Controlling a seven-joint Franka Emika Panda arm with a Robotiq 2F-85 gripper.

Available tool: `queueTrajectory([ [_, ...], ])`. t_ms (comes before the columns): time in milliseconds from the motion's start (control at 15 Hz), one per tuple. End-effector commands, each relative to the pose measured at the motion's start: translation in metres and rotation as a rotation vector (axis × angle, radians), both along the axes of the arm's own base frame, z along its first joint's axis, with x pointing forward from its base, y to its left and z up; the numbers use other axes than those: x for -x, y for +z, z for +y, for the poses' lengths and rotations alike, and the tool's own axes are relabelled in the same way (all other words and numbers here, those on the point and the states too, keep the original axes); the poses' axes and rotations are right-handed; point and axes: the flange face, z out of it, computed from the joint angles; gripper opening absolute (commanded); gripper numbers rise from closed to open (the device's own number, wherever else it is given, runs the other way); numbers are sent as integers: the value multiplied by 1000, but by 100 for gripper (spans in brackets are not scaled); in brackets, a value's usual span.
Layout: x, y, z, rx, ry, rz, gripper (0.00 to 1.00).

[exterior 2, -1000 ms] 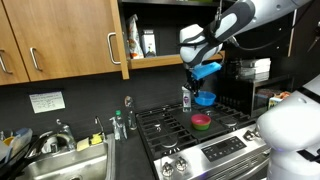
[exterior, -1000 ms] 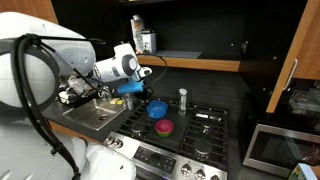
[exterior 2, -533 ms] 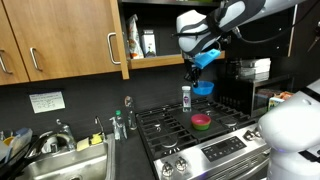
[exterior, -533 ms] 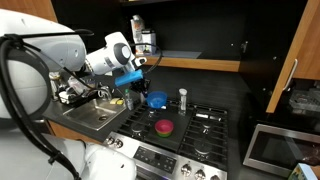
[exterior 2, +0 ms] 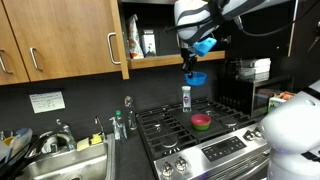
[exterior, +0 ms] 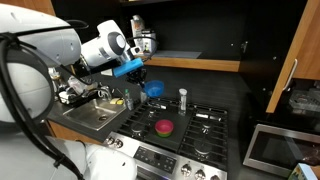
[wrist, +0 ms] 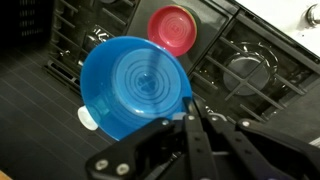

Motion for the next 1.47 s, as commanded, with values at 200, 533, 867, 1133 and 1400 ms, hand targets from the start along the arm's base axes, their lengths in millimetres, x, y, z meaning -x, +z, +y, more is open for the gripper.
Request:
queueTrajectory([
  [200,0,50,-8,64,76,-28,1],
  [533,2,83,-9,10,58,-100,1],
  [867,0,78,-7,16,56,-100,3],
  [1133,0,78,-7,16,56,-100,3],
  [1400,-2,98,-17,15,111,-125,1],
])
